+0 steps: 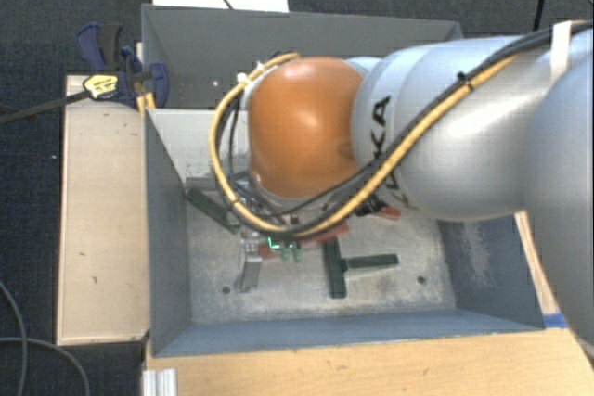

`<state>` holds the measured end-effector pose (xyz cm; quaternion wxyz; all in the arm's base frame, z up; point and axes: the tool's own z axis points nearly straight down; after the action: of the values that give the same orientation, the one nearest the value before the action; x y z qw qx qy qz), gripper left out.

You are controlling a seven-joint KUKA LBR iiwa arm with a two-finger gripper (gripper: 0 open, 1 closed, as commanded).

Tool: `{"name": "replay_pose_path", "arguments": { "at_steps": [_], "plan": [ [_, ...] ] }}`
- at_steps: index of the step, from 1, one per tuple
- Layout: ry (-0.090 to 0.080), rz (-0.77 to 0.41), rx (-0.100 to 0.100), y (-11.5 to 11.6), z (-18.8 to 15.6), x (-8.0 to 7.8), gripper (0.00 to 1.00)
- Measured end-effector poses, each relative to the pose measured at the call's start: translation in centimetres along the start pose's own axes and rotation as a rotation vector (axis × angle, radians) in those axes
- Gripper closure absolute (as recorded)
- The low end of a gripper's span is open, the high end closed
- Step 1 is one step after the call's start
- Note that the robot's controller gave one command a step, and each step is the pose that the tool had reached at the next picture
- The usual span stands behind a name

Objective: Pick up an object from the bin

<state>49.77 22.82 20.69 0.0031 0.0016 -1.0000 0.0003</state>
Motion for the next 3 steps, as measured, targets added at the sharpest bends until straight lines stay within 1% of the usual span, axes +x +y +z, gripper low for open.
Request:
{"name": "replay_pose_path", "arguments": {
  "at_steps": [1, 2, 3],
  "plan": [
    [-0.008, 0.004, -0.002, -0.1, -0.4, -0.2, 0.0],
    [-0.008, 0.0, -0.003, -0.2, -0.3, -0.3, 0.0],
    [0.005, -0.048, 0.004, -0.5, 2.6, -3.2, 0.0]
  ]
}}
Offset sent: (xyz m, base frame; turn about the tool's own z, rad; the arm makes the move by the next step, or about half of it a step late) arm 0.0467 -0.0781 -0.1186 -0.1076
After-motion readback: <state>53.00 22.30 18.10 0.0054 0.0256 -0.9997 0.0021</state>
